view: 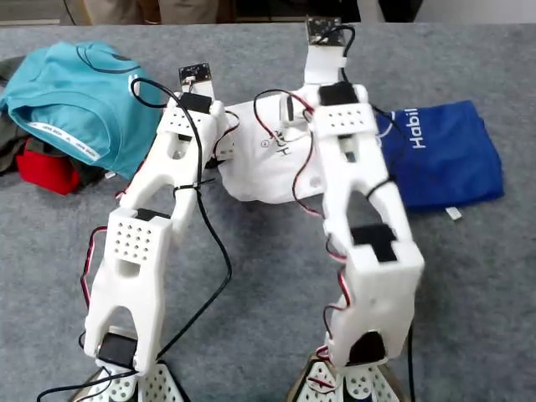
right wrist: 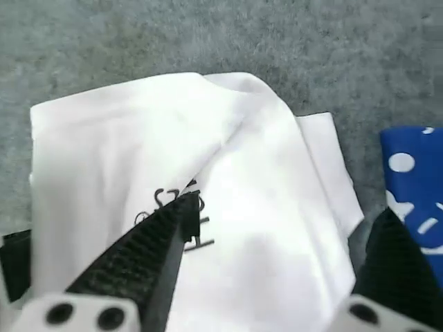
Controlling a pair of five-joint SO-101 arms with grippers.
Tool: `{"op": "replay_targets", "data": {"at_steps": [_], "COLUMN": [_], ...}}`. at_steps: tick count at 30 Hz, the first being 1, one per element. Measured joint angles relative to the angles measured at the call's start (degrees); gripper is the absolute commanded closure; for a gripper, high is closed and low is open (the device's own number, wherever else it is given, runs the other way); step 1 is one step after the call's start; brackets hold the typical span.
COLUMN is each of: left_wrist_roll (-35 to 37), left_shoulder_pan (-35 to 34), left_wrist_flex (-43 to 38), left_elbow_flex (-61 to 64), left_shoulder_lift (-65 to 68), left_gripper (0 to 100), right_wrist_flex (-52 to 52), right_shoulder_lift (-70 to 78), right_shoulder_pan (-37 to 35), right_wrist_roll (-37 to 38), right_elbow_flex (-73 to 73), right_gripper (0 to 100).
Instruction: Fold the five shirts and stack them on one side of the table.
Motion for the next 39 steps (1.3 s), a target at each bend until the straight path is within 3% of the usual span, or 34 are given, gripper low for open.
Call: {"op": "replay_targets", "data": {"at_steps": [8,13,22,31,39], "left_wrist_roll": [0.0,0.18,4.13,4.13,4.13], "left_shoulder_pan": [-1.58,-1.85,-2.11,-2.2,-2.2], "left_wrist_flex": [0.0,0.0,0.0,0.0,0.0], "left_elbow_flex": [-1.93,-1.93,-1.93,-1.93,-1.93], "left_shoulder_lift": [0.0,0.0,0.0,0.0,0.0], "left_gripper": [98,98,98,98,98], "right_wrist_flex": [0.44,0.44,5.27,8.18,14.95], "right_shoulder_lift": [15.03,23.47,36.13,43.78,44.92], "right_shoulder_pan": [-0.09,-0.09,-1.49,-1.49,1.05], "right_wrist_roll": [0.0,4.13,5.19,7.21,12.13], "right_elbow_flex": [-16.44,-29.27,-45.71,-56.26,-64.79], "right_gripper": [62.0,62.0,62.6,91.1,94.2]}}
